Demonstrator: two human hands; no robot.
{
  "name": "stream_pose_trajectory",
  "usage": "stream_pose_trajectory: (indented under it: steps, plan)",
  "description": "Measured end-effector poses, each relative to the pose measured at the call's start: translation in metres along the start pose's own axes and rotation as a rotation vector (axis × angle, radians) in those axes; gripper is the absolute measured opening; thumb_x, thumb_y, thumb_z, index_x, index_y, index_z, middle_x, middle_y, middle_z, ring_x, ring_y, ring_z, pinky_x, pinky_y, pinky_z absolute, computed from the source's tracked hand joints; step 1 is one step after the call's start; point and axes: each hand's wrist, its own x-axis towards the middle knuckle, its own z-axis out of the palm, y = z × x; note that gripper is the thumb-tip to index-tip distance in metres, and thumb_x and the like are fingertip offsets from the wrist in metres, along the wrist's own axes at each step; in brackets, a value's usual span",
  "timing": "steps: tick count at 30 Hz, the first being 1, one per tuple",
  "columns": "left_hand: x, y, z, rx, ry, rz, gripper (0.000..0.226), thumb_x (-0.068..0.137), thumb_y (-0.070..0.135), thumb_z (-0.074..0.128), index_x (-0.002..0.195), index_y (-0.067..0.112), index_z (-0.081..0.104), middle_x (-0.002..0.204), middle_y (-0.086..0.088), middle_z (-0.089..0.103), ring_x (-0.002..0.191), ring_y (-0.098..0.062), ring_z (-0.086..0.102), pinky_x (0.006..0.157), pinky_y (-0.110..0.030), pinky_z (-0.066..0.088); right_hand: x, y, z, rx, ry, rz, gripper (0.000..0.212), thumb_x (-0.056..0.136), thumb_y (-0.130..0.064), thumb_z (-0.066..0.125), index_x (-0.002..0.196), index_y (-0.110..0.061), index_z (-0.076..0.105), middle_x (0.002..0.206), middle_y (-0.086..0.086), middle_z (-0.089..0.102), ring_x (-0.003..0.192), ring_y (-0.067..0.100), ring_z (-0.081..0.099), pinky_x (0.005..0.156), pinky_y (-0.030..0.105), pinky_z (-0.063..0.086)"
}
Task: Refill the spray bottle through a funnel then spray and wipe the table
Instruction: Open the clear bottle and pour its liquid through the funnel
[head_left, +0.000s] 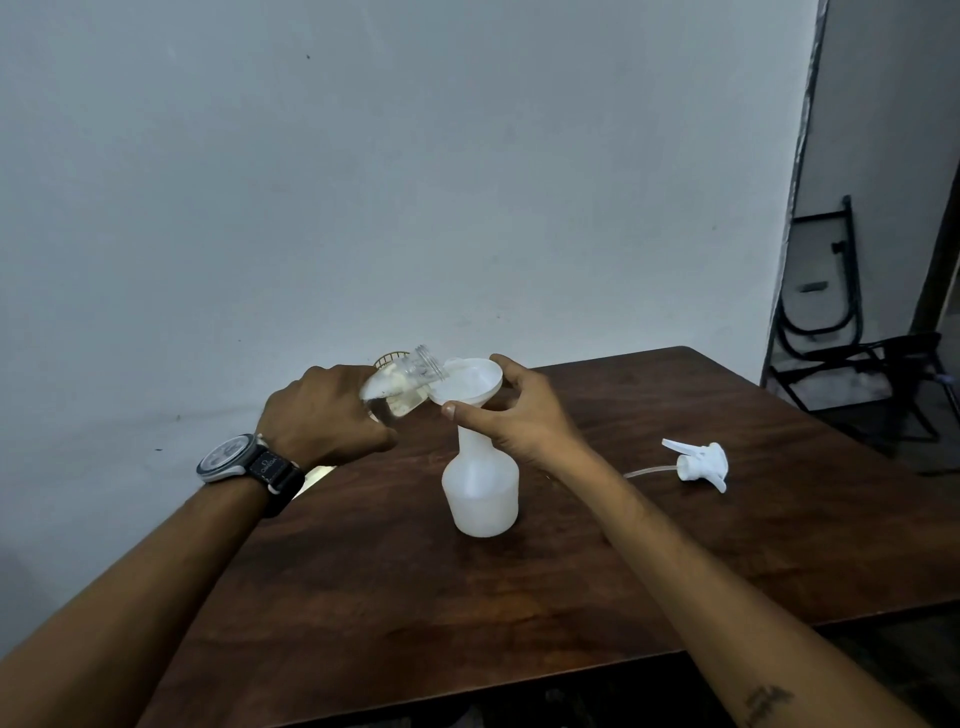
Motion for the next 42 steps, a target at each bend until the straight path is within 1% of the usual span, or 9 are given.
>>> stream_pose_trajectory:
  steps: [5,8,14,17,24,29,34,37,42]
  plan:
    - [-0.002,0.003,-0.003,-0.006,-0.009,0.000,0.019,0.064,0.042,0.072,0.077,0.035,0.059,0.078,0.015,0.064,0.079,-0.018,0.063,0.062,-0.029,0.045,0.000,-0.002,0.000,-0.003,0.002,-0.005,0.032,0.074,-0.032,0.094,0.092,-0.031,0.068,0.100,-0.004,0.078,0.099,0.020,0.075,0.071,0.029,0.052]
    - [-0.004,0.005,-0.004,-0.002,-0.003,-0.003,0.019,0.066,0.041,0.073,0.074,0.034,0.057,0.076,0.015,0.063,0.078,-0.018,0.062,0.061,-0.028,0.043,-0.001,-0.002,0.000,-0.001,0.000,-0.002,0.032,0.073,-0.035,0.094,0.092,-0.033,0.068,0.100,-0.005,0.078,0.100,0.020,0.074,0.070,0.029,0.051]
    - [-0.005,0.006,-0.007,-0.004,-0.005,-0.006,0.020,0.066,0.040,0.074,0.070,0.034,0.056,0.073,0.016,0.061,0.077,-0.017,0.061,0.060,-0.028,0.043,0.000,-0.001,0.000,0.009,-0.003,0.002,0.034,0.073,-0.035,0.094,0.093,-0.032,0.068,0.101,-0.003,0.078,0.101,0.020,0.075,0.071,0.028,0.051]
    - [-0.004,0.006,-0.007,0.003,-0.005,-0.010,0.018,0.065,0.041,0.074,0.074,0.034,0.059,0.076,0.018,0.062,0.080,-0.018,0.063,0.064,-0.029,0.047,0.001,0.000,0.000,0.002,0.000,0.008,0.037,0.072,-0.038,0.094,0.096,-0.031,0.068,0.104,-0.004,0.078,0.104,0.021,0.074,0.074,0.030,0.053]
    - [-0.005,0.009,-0.009,0.014,-0.004,-0.001,0.020,0.068,0.039,0.075,0.071,0.036,0.056,0.075,0.020,0.058,0.082,-0.019,0.061,0.065,-0.029,0.044,0.001,0.002,0.000,0.007,0.006,0.005,0.036,0.073,-0.037,0.094,0.095,-0.028,0.067,0.102,-0.003,0.077,0.100,0.019,0.073,0.069,0.028,0.049]
    - [-0.002,0.007,-0.007,0.005,-0.007,-0.016,0.021,0.065,0.042,0.073,0.079,0.035,0.061,0.080,0.017,0.063,0.084,-0.019,0.063,0.065,-0.029,0.046,0.001,0.003,-0.001,0.021,-0.007,0.000,0.034,0.072,-0.036,0.094,0.090,-0.031,0.066,0.100,-0.005,0.078,0.092,0.014,0.072,0.066,0.025,0.049]
    - [-0.002,0.008,-0.010,0.014,-0.008,-0.014,0.022,0.066,0.042,0.075,0.077,0.034,0.058,0.078,0.016,0.061,0.081,-0.018,0.062,0.062,-0.028,0.042,0.003,0.005,0.000,0.015,0.008,0.010,0.044,0.065,-0.048,0.093,0.096,-0.032,0.067,0.104,-0.005,0.077,0.099,0.018,0.073,0.070,0.027,0.050]
    - [-0.003,0.010,-0.011,0.022,-0.012,-0.014,0.022,0.066,0.041,0.074,0.077,0.033,0.057,0.078,0.016,0.062,0.082,-0.018,0.062,0.063,-0.029,0.043,0.003,0.006,-0.001,0.021,0.003,0.005,0.044,0.065,-0.047,0.093,0.097,-0.031,0.067,0.104,-0.005,0.077,0.096,0.016,0.072,0.068,0.025,0.048]
    - [-0.004,0.013,-0.013,0.013,-0.023,-0.017,0.020,0.068,0.039,0.076,0.074,0.035,0.058,0.078,0.018,0.061,0.083,-0.018,0.062,0.065,-0.030,0.044,0.004,0.009,-0.001,0.032,0.011,0.010,0.046,0.062,-0.050,0.094,0.095,-0.032,0.068,0.104,-0.005,0.078,0.102,0.019,0.075,0.074,0.030,0.053]
